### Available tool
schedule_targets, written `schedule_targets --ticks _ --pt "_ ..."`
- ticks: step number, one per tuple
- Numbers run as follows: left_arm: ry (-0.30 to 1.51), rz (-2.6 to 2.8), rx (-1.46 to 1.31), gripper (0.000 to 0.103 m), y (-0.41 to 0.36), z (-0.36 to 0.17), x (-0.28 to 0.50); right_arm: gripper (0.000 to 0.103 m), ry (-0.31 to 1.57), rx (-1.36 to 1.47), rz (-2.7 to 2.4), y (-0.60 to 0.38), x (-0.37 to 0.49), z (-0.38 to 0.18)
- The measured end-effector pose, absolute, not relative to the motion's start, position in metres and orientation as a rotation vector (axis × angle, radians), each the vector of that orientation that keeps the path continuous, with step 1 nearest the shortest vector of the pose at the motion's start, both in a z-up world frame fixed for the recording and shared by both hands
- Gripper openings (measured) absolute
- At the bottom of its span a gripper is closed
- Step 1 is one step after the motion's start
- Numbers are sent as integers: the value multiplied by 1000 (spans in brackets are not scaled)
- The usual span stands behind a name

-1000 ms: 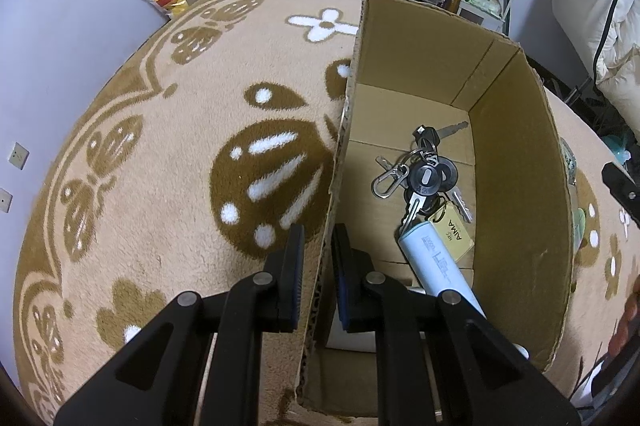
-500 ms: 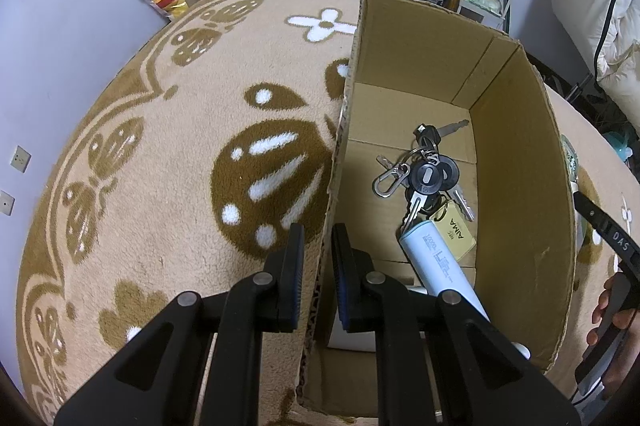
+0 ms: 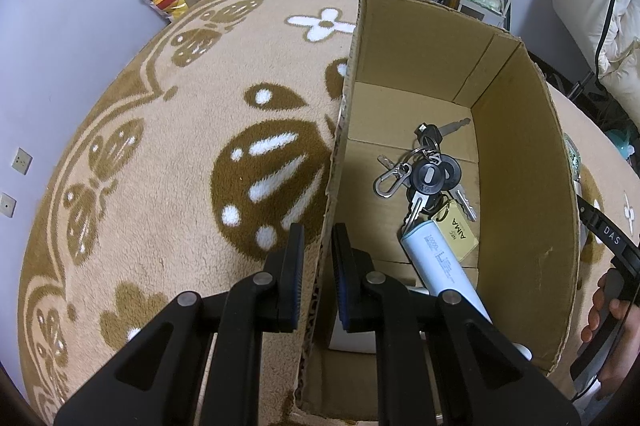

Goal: Organize rigid objects
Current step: 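Move the right gripper to the white charger and grasp it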

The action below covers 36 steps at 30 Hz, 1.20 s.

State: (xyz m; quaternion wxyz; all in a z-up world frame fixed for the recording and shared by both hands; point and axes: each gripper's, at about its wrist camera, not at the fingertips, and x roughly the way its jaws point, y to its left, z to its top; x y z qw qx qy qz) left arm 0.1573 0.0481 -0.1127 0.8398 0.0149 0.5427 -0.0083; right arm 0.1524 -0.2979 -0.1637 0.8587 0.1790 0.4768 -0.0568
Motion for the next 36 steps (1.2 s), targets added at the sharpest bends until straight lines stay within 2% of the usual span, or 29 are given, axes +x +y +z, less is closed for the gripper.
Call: schedule_targets --ticks 2,6,10,14,26,36 --pt "1148 -19 26 14 48 -112 157 82 998 376 -120 -297 155 -164" --pt "1150 -20 21 14 49 -112 158 67 1002 394 -119 -296 155 -166" --pt "1149 -19 26 14 50 -112 159 64 1006 381 -111 -290 157 -167" --pt "1150 -18 21 14 51 -112 159 52 999 374 -116 -285 155 -164" --pt "1150 -19 22 14 51 -112 159 51 1021 357 -137 -276 156 -170" --pt "1151 -18 19 14 51 -112 159 51 951 354 -165 -266 141 -145"
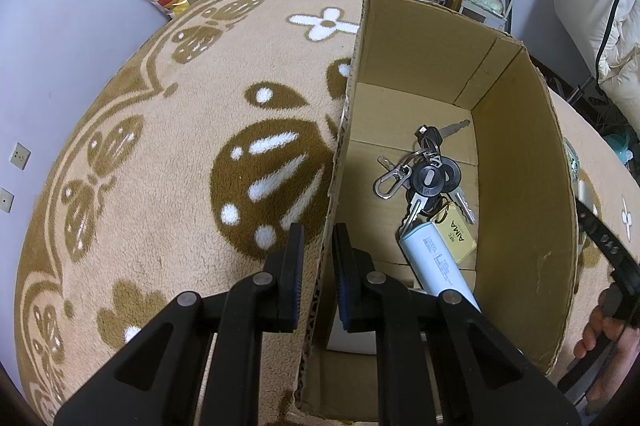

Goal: Organize rigid objects
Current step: 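Move the right gripper to the white charger and grasp it, then carry the white charger into the box and open the right gripper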

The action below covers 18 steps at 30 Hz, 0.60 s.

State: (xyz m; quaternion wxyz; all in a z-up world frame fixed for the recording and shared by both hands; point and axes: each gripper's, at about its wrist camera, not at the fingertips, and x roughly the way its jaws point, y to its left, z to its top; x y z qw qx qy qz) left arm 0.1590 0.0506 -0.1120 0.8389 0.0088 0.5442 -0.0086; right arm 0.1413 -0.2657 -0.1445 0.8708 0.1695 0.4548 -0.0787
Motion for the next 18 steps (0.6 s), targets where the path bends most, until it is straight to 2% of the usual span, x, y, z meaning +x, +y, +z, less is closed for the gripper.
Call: schedule_targets --ticks 8,18 --pt "1152 -18 18 14 51 -112 159 51 843 408 -63 -252 133 -98" --pt "1155 -18 8 14 51 -113 159 51 772 285 147 -177 121 -51"
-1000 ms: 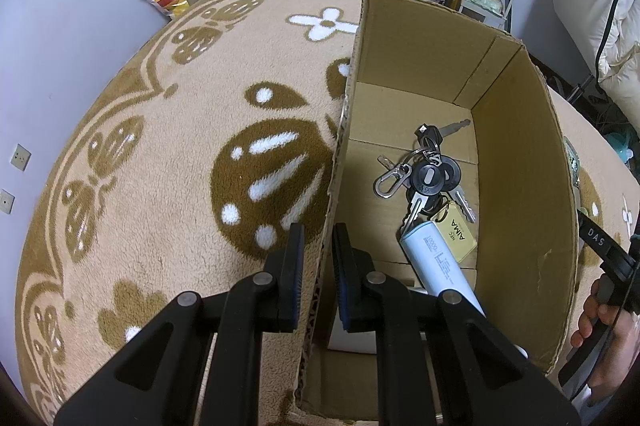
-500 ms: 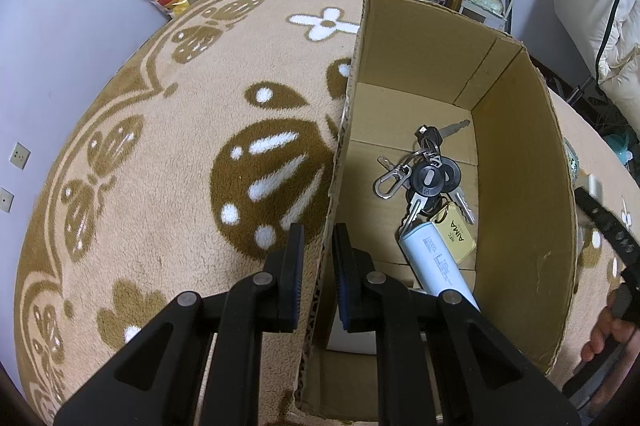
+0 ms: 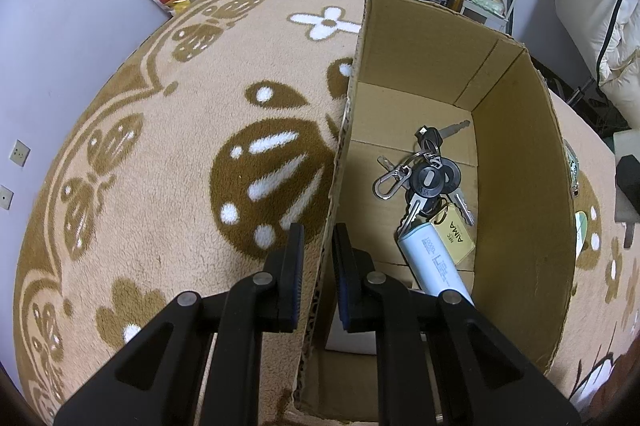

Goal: Organize rigid objects
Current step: 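Carry the white charger into the box and open the right gripper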

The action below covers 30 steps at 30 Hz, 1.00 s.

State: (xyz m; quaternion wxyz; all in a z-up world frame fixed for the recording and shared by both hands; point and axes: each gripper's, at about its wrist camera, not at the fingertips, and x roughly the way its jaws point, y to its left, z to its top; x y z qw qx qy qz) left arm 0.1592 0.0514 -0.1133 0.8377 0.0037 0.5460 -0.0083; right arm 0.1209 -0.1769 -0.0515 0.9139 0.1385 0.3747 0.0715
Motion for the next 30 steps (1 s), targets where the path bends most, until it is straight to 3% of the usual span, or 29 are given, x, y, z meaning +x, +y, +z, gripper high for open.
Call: schedule_targets --ticks 30 --pt "1150 -19 8 14 53 -112 155 51 864 192 327 -114 140 -81"
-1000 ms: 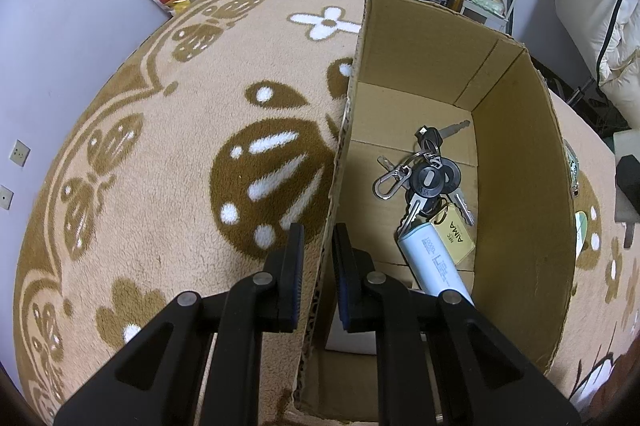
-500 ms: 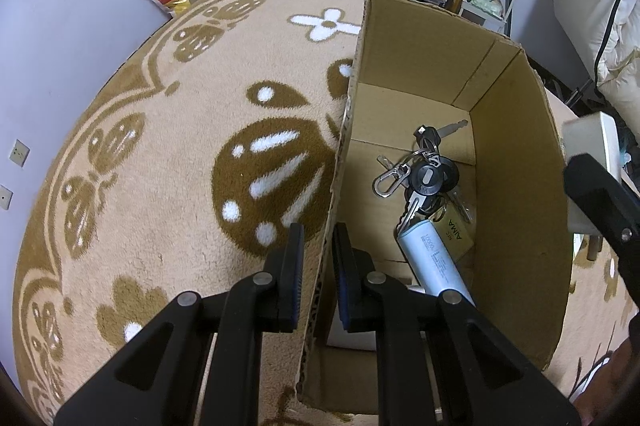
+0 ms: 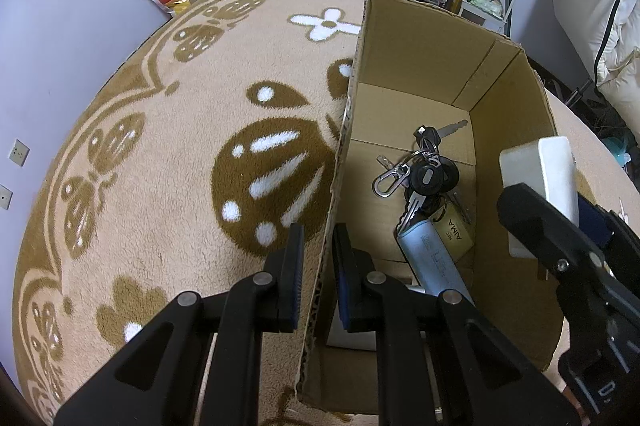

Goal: Organize rigid objects
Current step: 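Carry the white charger into the box and open the right gripper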

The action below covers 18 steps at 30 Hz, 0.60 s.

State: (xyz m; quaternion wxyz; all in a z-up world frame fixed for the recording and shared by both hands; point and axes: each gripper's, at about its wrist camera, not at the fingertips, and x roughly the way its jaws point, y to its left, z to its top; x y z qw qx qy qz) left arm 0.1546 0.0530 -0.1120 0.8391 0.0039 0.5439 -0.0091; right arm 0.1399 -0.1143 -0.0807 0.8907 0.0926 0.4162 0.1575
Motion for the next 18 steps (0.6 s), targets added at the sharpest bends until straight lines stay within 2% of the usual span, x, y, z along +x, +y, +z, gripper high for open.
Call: schedule_targets --ticks 10,14,18 --pt "1151 -21 5 14 53 -112 154 52 852 179 298 -115 136 -80" --pt "1152 -24 8 15 51 -111 154 65 817 185 270 -121 133 -73" --pt "1153 -21 7 15 51 -110 155 69 786 208 249 -131 131 -64"
